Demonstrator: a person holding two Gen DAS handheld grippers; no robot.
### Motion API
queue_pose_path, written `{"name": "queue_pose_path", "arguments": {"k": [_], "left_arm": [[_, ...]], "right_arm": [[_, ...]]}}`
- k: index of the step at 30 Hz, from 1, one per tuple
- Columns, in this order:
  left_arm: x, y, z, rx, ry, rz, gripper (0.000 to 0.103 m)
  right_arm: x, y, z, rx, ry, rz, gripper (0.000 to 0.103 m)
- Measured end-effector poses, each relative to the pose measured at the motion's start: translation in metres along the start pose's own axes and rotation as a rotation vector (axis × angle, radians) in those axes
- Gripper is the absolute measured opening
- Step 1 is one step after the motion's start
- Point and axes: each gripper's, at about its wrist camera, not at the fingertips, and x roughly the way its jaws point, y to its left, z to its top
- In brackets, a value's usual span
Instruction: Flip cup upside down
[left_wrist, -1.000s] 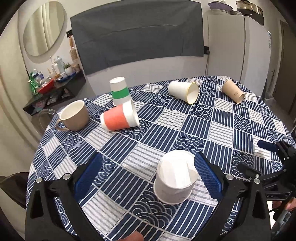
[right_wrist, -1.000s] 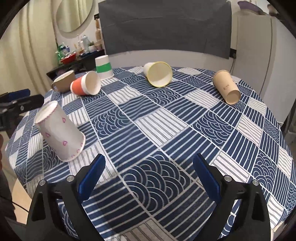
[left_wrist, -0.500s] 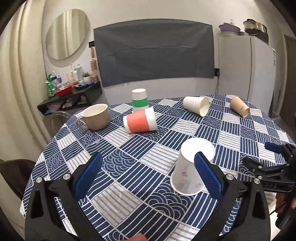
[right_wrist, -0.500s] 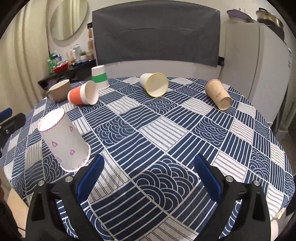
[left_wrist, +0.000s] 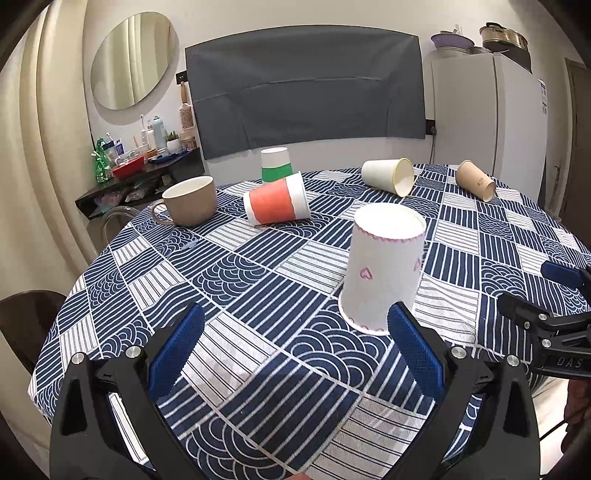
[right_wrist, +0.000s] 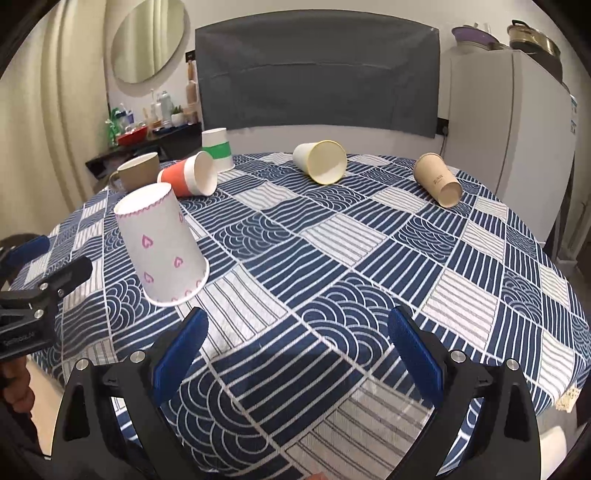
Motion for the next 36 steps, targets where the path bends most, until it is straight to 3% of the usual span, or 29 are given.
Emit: {"name": "queue_pose_path", "arguments": {"k": [9,20,27,36], "left_arm": [[-0.009,-0.012,-0.008,0.015,-0.004,-0.036,0.097],[-0.002,-0.001,-0.009,-0.065,0.045,-0.028,0.097],[-0.002,-0.004,-0.011,-0.043,0.064,-0.013,0.097],[-0.008,-0.006,-0.009,-0.043,0.031,-0.022,0.097]], "right_arm": [[-0.023,0.000,-0.009,0.066,-0.031,0.034,0.095],[-0.029,0.006,-0.014,0.025,-0.036,0.022,0.095],[-0.032,0.007,-0.014,0.016,-0.054,0.012,0.095],[-0.031,0.006,-0.013,0.010,-0.053,0.000,0.095]]}}
